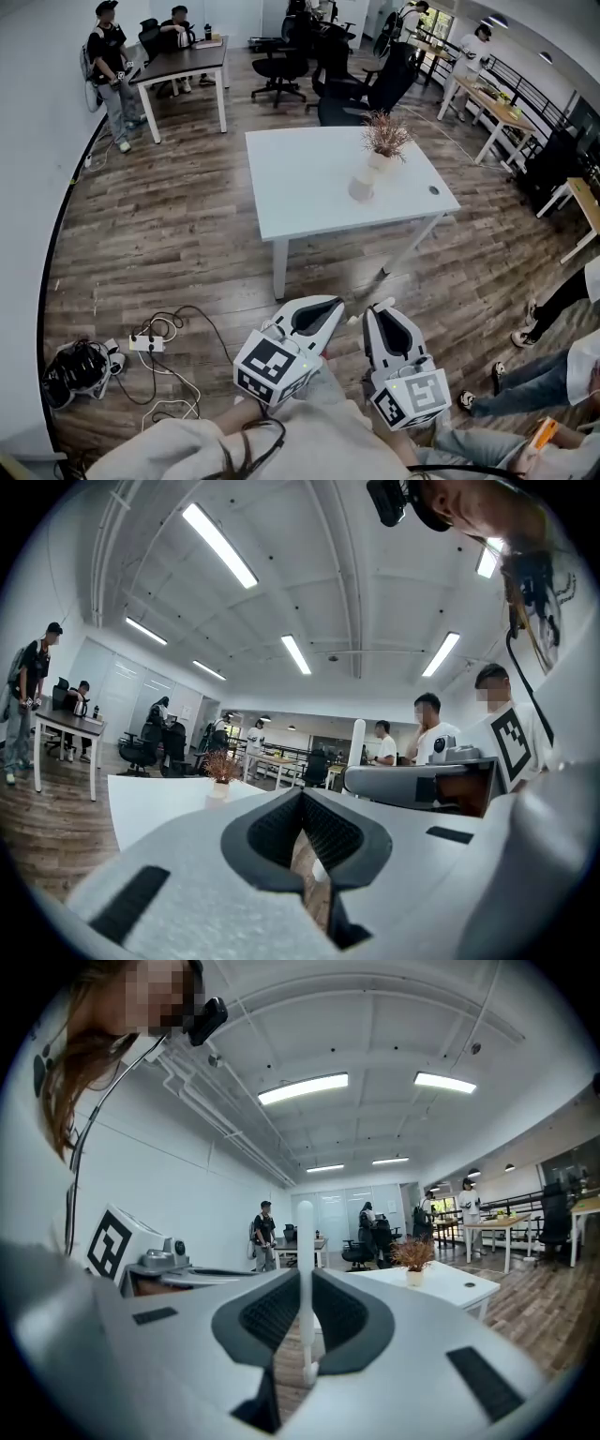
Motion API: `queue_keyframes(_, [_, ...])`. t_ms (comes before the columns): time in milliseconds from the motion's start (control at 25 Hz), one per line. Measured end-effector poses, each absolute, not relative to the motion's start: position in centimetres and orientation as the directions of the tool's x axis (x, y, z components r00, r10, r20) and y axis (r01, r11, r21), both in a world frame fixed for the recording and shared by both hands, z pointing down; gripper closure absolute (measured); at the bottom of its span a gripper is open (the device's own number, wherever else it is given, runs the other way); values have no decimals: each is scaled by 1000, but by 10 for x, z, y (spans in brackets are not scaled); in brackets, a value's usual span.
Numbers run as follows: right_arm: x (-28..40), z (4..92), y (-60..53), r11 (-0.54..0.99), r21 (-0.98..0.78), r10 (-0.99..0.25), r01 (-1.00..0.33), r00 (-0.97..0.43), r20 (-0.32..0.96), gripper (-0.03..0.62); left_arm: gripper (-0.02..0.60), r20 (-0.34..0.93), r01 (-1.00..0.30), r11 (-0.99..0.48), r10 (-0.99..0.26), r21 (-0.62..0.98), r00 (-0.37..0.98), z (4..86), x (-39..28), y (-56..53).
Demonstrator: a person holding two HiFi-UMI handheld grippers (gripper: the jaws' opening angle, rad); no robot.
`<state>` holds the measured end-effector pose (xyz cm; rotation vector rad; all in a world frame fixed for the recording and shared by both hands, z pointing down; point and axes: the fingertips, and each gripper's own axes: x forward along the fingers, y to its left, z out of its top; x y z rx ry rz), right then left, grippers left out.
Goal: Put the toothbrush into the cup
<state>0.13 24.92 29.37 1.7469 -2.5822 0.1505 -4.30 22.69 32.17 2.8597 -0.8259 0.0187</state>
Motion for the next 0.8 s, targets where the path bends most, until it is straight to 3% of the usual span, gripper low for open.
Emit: queue_keyframes(800, [94, 307, 63, 426, -116, -894, -897, -437, 97, 543, 578, 97, -583, -795, -575, 164, 812, 332, 45, 46])
